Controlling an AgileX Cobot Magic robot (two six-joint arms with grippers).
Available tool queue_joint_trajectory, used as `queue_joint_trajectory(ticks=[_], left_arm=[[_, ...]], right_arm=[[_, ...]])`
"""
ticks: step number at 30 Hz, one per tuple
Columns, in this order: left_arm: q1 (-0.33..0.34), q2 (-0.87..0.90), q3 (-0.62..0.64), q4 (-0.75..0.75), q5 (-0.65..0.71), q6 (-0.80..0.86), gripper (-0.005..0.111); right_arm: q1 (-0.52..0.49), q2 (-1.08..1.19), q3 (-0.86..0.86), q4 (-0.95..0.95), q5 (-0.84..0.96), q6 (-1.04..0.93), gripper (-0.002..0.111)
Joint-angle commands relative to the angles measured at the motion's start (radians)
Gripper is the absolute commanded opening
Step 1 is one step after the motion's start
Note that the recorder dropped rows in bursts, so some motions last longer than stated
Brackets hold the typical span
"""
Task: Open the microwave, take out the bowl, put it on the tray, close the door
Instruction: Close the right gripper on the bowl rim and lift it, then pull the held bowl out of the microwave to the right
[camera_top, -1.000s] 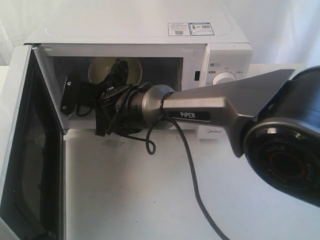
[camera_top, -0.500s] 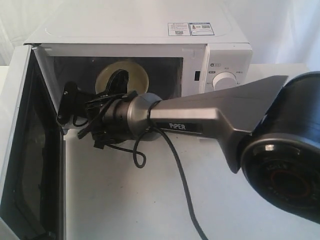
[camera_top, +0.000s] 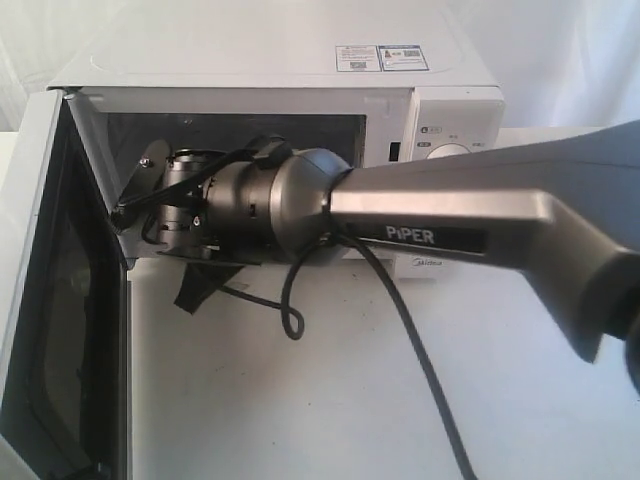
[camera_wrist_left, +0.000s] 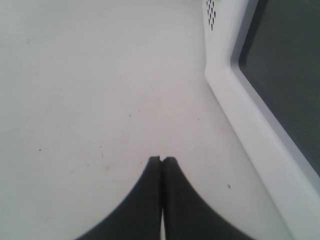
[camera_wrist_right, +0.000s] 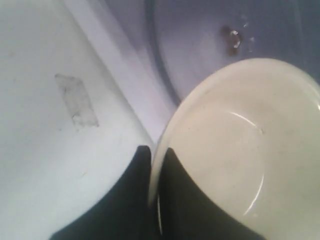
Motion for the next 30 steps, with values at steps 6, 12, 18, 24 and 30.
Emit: queue_joint_trajectory(ticks=[6,12,18,24,30], left_arm=[[0.003,-0.005,0.002,-0.008,0.002,-0.001,0.0],[0.003,-0.005,0.002,-0.008,0.002,-0.001,0.0],[0.003,-0.005,0.002,-0.008,0.002,-0.001,0.0],[0.003,-0.005,0.002,-0.008,0.002,-0.001,0.0],[0.003,-0.005,0.002,-0.008,0.002,-0.001,0.0]], right_arm=[[0.052,-0.186,0.26,0.099,0.006,0.01,0.0],[0.083,-0.348,0.422,0.148,-0.008,0.034,0.0],[0.085,-0.522,0.562,0.148,-0.008,0.09,0.0],[0.085,-0.66,0.684,0.127,-0.01,0.139,0.0],[0.085,-0.765,0.768,0.092,-0.012,0.175,0.0]])
